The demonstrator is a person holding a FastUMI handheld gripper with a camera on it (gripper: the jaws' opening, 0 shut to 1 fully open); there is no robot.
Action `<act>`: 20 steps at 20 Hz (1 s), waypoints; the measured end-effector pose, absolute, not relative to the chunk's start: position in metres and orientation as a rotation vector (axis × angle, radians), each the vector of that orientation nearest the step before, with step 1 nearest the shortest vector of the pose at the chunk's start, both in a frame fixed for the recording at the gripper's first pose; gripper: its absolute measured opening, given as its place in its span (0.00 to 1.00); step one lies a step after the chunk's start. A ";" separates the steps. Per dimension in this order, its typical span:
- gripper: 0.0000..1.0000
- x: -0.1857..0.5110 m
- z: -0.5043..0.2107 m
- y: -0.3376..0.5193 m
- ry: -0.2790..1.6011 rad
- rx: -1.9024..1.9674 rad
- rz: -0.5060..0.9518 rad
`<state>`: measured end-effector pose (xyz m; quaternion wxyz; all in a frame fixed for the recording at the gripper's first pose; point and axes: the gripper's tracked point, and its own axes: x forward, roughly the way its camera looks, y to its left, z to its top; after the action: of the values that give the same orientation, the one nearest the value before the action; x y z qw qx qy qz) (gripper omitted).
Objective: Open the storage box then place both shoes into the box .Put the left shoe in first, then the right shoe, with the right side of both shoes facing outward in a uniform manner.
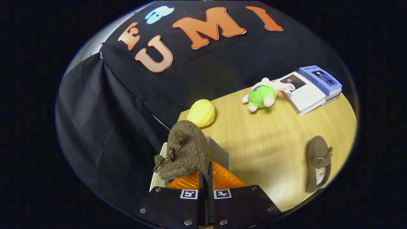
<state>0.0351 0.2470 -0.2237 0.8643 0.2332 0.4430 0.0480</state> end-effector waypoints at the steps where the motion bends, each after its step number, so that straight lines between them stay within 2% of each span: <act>1: 0.04 0.036 -0.227 0.257 0.931 0.483 0.102; 7: 0.04 0.037 -0.259 0.320 1.023 0.486 0.145; 15: 0.04 0.047 -0.300 0.346 1.090 0.494 0.065; 20: 0.06 0.037 -0.323 0.368 1.162 0.509 0.074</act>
<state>0.0372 0.3677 -0.3233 0.8048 0.2375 0.5428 0.0345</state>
